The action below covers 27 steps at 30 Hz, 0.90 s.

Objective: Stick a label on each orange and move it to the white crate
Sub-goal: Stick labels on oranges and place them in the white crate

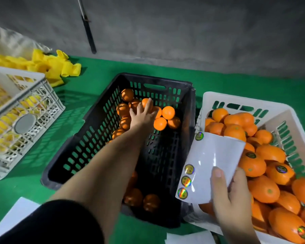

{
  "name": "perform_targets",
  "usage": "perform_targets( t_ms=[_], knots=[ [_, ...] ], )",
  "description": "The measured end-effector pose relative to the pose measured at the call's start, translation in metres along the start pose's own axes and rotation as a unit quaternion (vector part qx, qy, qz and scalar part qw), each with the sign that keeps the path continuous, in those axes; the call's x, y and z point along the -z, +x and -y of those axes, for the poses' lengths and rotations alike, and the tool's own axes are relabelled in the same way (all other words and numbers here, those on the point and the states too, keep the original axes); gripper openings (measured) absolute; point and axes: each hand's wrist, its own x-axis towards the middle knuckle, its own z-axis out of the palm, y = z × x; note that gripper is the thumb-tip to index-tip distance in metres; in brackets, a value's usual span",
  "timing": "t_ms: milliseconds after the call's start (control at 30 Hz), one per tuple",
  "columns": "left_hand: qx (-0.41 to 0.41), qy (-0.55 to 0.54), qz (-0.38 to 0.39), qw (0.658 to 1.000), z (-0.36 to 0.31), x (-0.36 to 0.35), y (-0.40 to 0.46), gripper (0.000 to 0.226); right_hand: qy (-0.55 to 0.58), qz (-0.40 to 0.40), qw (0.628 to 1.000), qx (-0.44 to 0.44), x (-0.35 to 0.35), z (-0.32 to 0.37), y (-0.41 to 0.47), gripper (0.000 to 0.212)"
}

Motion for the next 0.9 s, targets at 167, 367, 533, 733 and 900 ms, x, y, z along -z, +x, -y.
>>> perform_targets(
  t_ms=[167,367,533,733,900],
  knots=[
    [0.036,0.005,0.015,0.999,0.004,-0.016,0.055,0.101,-0.076,-0.016,0.996,0.035,0.003,-0.002,0.007,0.044],
    [0.077,-0.01,0.023,0.997,0.017,-0.022,0.07,0.062,-0.078,-0.015,0.995,0.056,0.002,-0.001,-0.002,0.03],
    [0.048,-0.157,-0.036,0.986,0.018,-0.008,0.034,0.059,-0.036,0.004,0.999,0.006,0.003,-0.003,0.0,0.041],
    [-0.012,-0.606,0.02,0.795,-0.01,0.053,-0.068,0.073,-0.035,0.039,0.998,0.034,0.009,0.0,-0.007,0.035],
    [-0.156,-0.781,0.171,0.581,-0.033,0.07,-0.181,0.111,0.028,0.079,0.995,0.055,0.015,0.018,-0.016,0.043]
  ],
)
